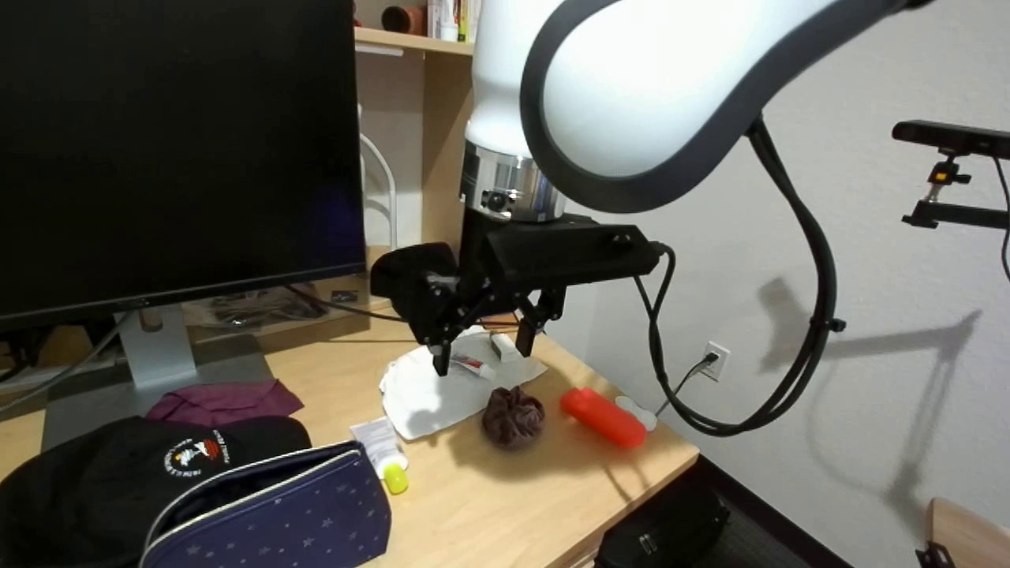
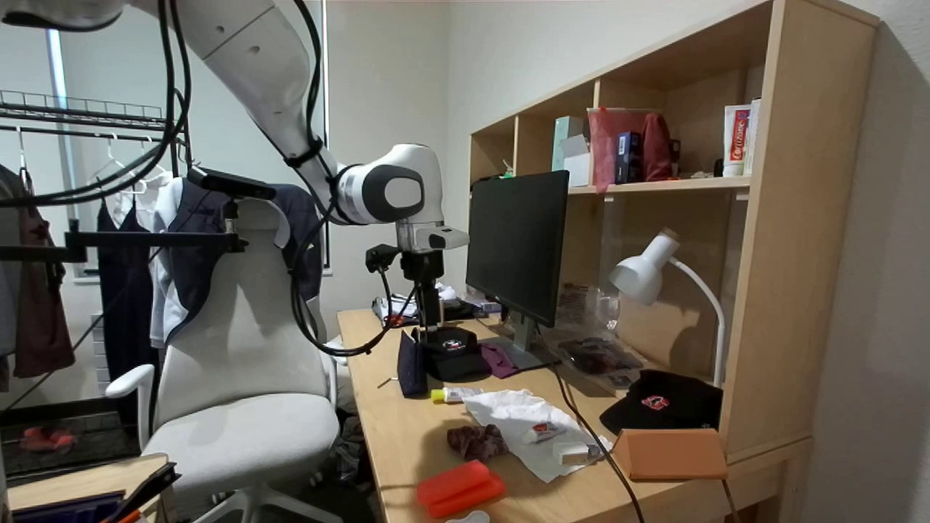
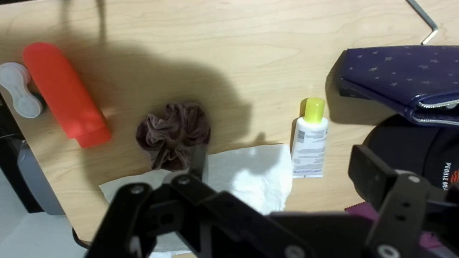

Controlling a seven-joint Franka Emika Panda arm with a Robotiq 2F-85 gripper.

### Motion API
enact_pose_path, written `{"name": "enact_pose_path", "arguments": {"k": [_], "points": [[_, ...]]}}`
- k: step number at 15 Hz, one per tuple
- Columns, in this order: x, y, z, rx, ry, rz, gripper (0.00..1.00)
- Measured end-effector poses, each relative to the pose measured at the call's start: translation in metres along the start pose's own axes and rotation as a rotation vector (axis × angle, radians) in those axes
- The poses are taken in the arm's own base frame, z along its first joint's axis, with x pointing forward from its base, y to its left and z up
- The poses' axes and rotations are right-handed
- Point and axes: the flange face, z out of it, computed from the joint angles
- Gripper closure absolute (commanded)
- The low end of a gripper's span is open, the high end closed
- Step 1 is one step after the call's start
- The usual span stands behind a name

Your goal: Move the white and yellow tube on the left to the right side of the desk

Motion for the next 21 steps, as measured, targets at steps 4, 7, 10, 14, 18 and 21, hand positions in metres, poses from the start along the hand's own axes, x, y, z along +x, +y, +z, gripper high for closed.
{"name": "enact_pose_path", "arguments": {"k": [4, 7, 10, 14, 18, 21], "points": [[-0.007, -0.006, 0.011, 0.007, 0.001, -0.016, 0.00], [-0.015, -0.015, 0.043, 0.033, 0.017, -0.034, 0.00], [-0.021, -0.022, 0.079, 0.039, 0.006, -0.054, 0.00], [-0.025, -0.036, 0.115, 0.025, 0.004, -0.103, 0.00], [-0.018, -0.052, 0.135, 0.017, 0.001, -0.133, 0.00], [-0.014, -0.059, 0.151, 0.011, -0.006, -0.159, 0.00]]}}
